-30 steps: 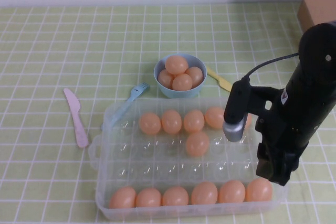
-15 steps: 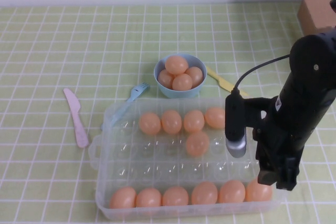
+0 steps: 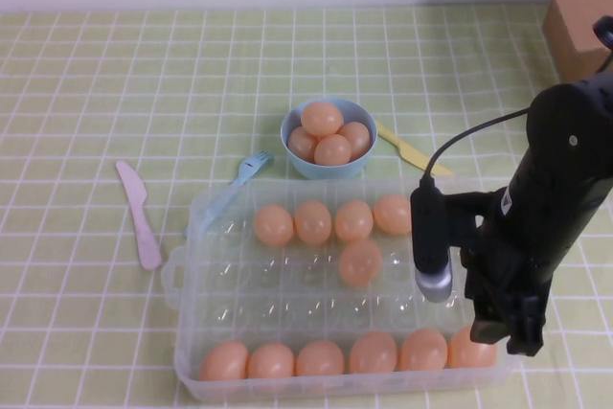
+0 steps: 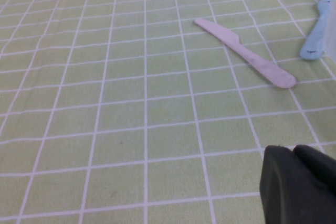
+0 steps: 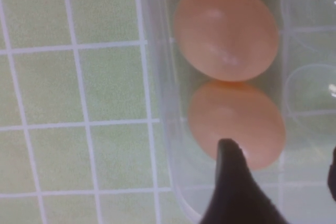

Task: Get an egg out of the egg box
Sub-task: Pick up the egg from the plastic box

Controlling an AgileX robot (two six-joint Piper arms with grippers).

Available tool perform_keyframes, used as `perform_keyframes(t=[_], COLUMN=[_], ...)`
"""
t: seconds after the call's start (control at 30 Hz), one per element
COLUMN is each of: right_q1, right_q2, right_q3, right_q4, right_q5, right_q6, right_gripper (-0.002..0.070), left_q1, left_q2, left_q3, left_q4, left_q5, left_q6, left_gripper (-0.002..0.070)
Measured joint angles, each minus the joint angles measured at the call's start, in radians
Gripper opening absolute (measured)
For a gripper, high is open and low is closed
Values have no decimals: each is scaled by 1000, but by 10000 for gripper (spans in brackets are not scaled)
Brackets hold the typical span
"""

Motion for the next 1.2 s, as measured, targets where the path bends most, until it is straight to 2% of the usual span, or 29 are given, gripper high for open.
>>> perform_keyframes(t=[0.5, 0.8, 1.2], right_q1=[0, 0, 0], right_q2=[35, 67, 85], right_q3=[0, 0, 0], right_q4=[7, 17, 0], right_q5=[-4, -4, -5], right_q6=[-63, -71, -71], right_gripper=[344, 477, 487], left_q1=[0, 0, 0], left_q2=[0, 0, 0], left_q3=[0, 0, 0], left_q4=[0, 0, 0], left_q5=[0, 0, 0], left_q6=[0, 0, 0], left_gripper=[-5, -5, -4])
